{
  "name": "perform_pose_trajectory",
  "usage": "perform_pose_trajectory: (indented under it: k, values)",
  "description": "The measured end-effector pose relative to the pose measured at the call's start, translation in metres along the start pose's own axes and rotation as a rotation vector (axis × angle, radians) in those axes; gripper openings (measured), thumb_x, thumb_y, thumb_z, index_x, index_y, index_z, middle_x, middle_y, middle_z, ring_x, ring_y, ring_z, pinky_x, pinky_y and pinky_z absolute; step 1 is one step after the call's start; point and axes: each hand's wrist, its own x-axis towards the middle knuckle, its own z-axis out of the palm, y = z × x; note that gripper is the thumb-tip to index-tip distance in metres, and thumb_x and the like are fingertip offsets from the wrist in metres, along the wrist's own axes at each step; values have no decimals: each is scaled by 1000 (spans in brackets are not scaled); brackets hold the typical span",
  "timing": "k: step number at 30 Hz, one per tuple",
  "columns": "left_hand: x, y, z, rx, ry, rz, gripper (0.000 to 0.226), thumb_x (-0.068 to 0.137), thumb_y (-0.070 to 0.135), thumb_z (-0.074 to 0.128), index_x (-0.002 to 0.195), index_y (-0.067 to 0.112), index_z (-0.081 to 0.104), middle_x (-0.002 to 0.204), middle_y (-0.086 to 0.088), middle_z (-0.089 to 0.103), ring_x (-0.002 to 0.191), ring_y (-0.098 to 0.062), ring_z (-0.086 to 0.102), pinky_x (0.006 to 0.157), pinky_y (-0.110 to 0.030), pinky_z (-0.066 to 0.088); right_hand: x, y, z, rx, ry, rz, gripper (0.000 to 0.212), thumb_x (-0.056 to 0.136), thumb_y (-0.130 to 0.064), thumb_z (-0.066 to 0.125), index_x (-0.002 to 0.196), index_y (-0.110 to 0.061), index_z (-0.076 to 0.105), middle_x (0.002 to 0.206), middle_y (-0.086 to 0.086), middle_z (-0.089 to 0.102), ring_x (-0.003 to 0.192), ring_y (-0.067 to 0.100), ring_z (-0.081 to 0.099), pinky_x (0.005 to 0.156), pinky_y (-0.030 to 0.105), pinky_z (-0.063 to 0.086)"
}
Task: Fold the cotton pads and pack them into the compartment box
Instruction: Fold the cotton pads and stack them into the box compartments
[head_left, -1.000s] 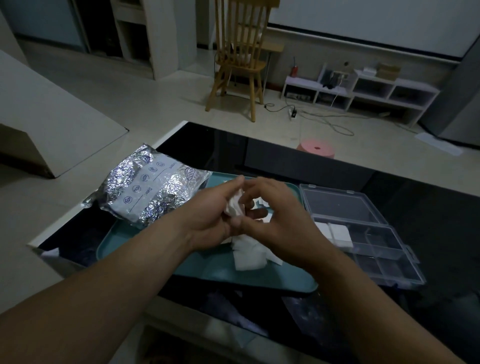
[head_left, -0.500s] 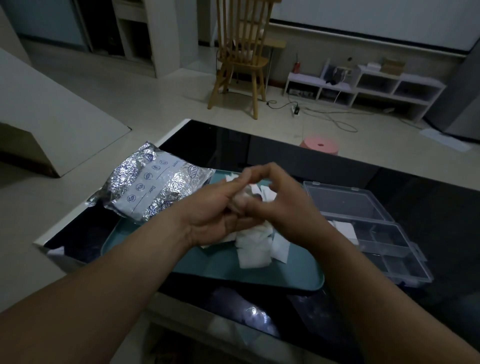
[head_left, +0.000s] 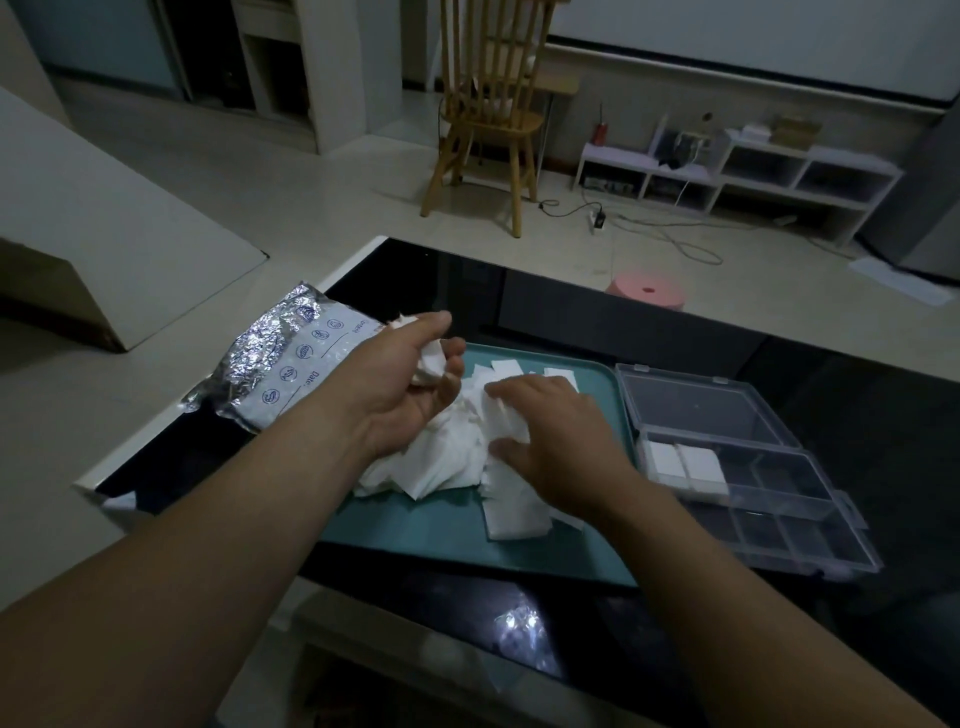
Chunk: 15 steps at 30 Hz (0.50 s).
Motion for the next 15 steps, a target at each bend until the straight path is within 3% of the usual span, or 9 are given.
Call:
perform_pose_trajectory:
  k: [6, 10, 15]
  values:
    - [-6, 0, 1, 33, 14, -25, 10, 99, 18, 66, 102, 11, 60, 82, -7, 63, 61, -12, 56, 43, -18, 46, -3, 2, 6, -59, -56, 15, 44, 103, -47, 54, 146, -35, 54, 143, -12, 59, 131, 15, 48, 104, 39, 34]
    - [-7, -1, 2, 42, 17, -21, 10, 99, 17, 66, 105, 12, 60, 84, -8, 62, 60, -13, 57, 43, -19, 47, 1, 2, 10, -19, -41, 34, 34, 107, -37, 48, 137, -32, 62, 134, -8, 66, 122, 20, 56, 101, 42, 43]
    - [-6, -9, 6, 79, 27, 5, 10, 100, 18, 65, 109, 19, 62, 81, -8, 61, 62, -16, 58, 47, -21, 51, 6, 9, 9, 207, 160, 134, 28, 107, -31, 48, 116, -26, 74, 107, -5, 72, 100, 18, 60, 89, 43, 50]
